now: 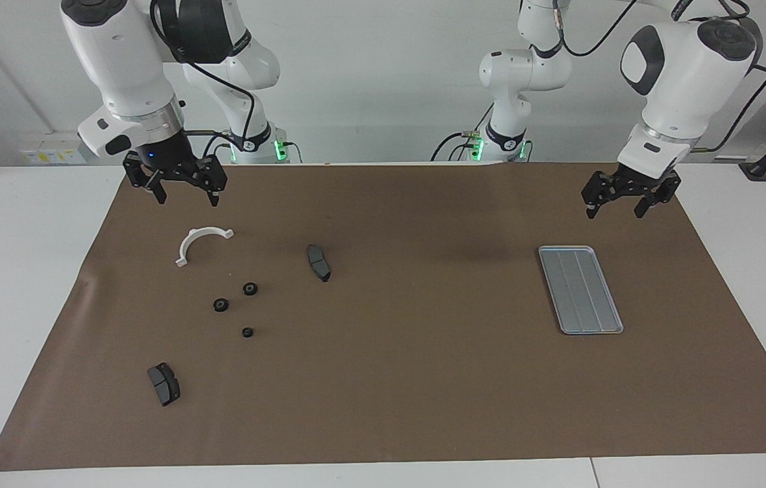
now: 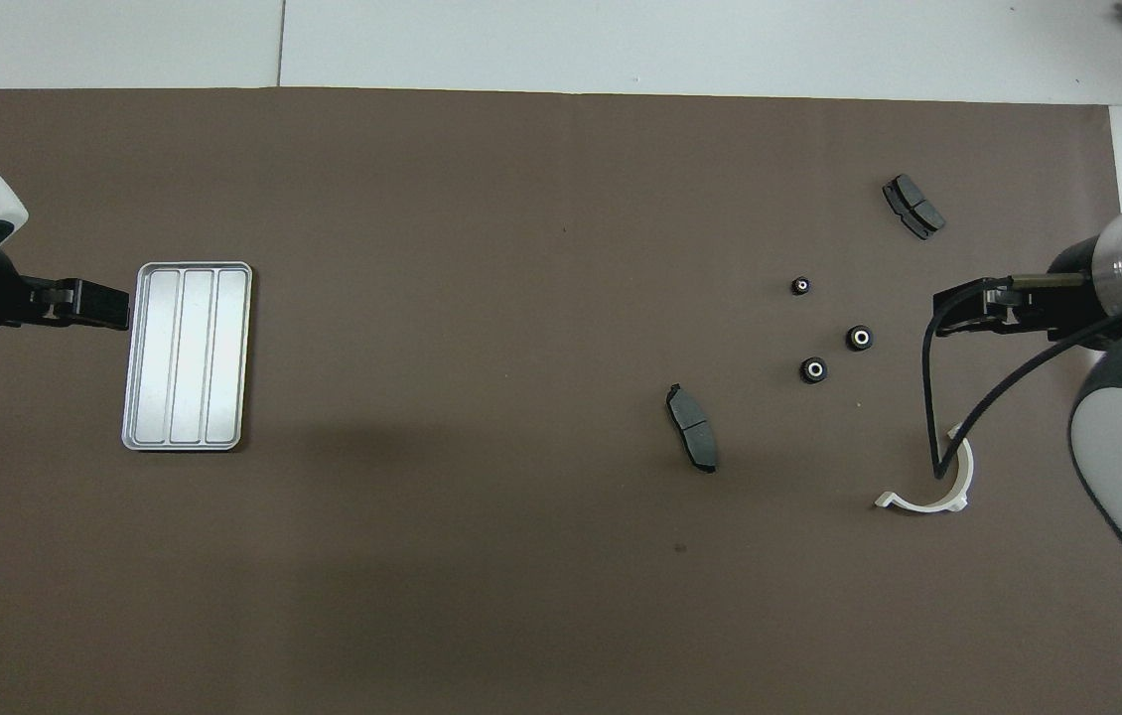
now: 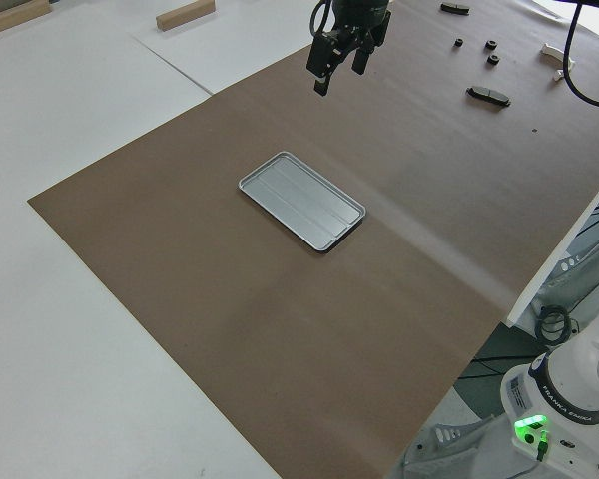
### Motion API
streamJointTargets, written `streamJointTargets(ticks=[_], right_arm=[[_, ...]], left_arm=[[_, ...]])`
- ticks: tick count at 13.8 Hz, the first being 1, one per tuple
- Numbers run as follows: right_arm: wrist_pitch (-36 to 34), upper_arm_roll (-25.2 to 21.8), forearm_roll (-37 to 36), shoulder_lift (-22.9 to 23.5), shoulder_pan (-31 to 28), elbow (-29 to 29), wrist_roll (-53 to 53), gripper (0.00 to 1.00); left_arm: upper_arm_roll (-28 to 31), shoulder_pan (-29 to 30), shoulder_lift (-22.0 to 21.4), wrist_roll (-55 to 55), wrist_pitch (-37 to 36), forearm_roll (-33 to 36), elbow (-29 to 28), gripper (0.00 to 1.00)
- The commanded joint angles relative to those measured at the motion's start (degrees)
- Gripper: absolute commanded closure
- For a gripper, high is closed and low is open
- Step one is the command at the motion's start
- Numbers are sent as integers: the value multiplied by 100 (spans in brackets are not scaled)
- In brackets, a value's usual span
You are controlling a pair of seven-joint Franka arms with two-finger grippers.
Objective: Pick bearing gear from pile to tray
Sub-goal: 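Reach the right gripper to the pile of black bearing gears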
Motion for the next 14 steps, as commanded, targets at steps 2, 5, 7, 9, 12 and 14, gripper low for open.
streamJointTargets(ticks=[2, 5, 7, 9, 12, 14], right_arm=[[-1, 12, 94, -68, -49, -69, 80, 0], [-27, 12, 94, -68, -40, -69, 27, 0], [-19, 12, 112, -68, -75, -96, 10, 0], [200, 3, 208, -68, -101, -192, -25, 0], [464, -5, 279, 11, -189, -333, -148, 0], [727, -14, 279, 90, -242, -473, -393, 0]], left_arm=[[-30, 69, -186, 54, 122, 104, -208, 0], [-30, 69, -186, 62, 122, 104, -208, 0], [-30, 69, -186, 36, 122, 104, -217, 0], [-30, 69, -177, 54, 122, 104, -208, 0], [-30, 69, -186, 71, 113, 104, -225, 0], [-30, 69, -186, 62, 122, 104, -225, 0]])
